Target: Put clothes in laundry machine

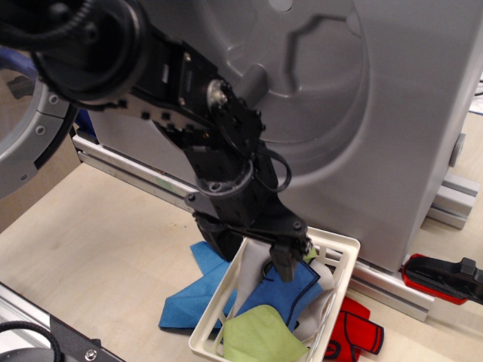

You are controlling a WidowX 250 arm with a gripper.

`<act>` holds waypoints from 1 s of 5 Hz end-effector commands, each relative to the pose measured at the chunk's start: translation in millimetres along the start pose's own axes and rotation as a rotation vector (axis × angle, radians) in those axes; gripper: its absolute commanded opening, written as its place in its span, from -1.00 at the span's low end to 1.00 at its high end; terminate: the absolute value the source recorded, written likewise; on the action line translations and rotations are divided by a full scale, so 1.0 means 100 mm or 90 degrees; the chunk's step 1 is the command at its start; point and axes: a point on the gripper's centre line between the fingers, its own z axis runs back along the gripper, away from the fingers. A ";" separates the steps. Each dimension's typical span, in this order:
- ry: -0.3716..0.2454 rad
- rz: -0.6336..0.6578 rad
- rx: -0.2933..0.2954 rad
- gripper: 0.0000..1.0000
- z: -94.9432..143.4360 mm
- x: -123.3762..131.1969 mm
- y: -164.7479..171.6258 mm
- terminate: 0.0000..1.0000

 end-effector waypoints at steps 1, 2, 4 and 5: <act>-0.006 -0.019 0.017 1.00 -0.20 0.13 0.00 -1.00; -0.003 -0.030 0.015 1.00 -0.27 0.14 -0.02 -1.00; -0.015 -0.082 0.031 -1.00 -0.25 0.09 -0.04 -1.00; -0.032 -0.092 0.048 -1.00 -0.25 0.12 0.00 -1.00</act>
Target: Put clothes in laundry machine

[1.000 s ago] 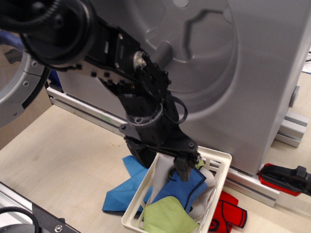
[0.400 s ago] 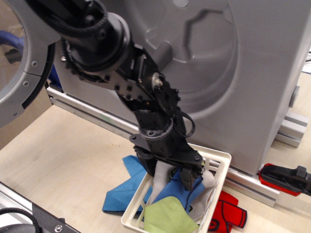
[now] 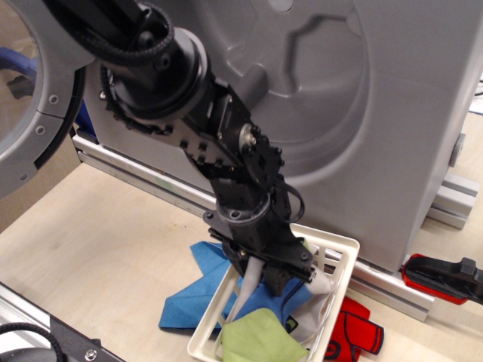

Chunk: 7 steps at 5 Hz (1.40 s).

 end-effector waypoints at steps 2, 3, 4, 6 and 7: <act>-0.077 -0.053 0.033 -1.00 0.32 0.19 -0.07 -1.00; -0.100 -0.040 0.011 -1.00 0.65 0.26 -0.12 -1.00; -0.111 -0.031 -0.005 -1.00 0.93 0.34 -0.13 -1.00; -0.239 -0.066 -0.016 -1.00 1.74 0.36 0.20 -1.00; -0.296 -0.067 0.006 -1.00 1.89 0.44 0.56 -1.00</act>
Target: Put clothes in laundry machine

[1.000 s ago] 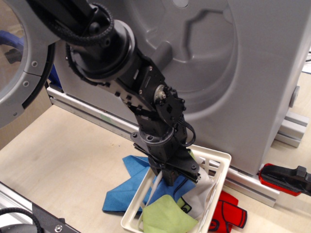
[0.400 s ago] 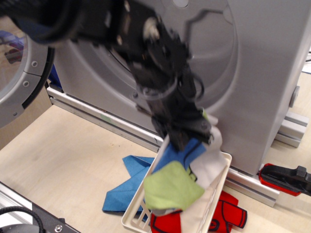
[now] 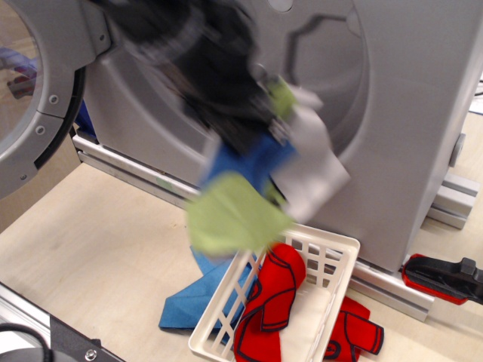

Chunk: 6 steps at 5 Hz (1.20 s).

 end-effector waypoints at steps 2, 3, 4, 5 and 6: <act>-0.106 0.011 0.087 -1.00 0.03 0.29 0.85 -1.00; -0.129 -0.003 0.101 -1.00 -0.16 0.40 0.87 -1.00; -0.148 -0.005 0.132 -1.00 -0.34 0.50 0.86 -1.00; -0.154 0.001 0.141 -1.00 -0.45 0.59 0.84 -1.00; -0.158 0.000 0.150 -1.00 -0.57 0.67 0.80 -1.00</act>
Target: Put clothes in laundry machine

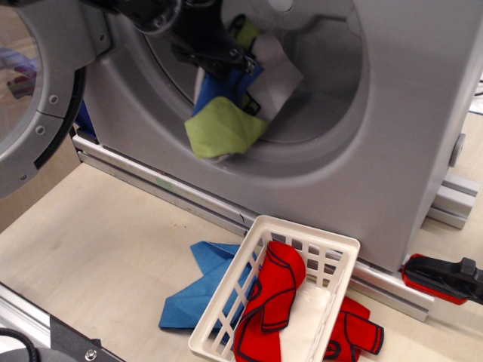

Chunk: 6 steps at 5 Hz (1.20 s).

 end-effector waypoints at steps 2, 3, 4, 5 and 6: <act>-0.029 0.027 0.040 -1.00 -0.16 0.31 -0.06 -1.00; -0.021 0.068 0.045 1.00 -0.18 0.33 -0.05 -1.00; -0.023 0.067 0.028 1.00 -0.12 0.30 -0.04 -1.00; -0.024 0.048 0.007 1.00 0.07 0.19 -0.06 -1.00; -0.021 0.038 -0.010 1.00 0.27 0.06 -0.07 -1.00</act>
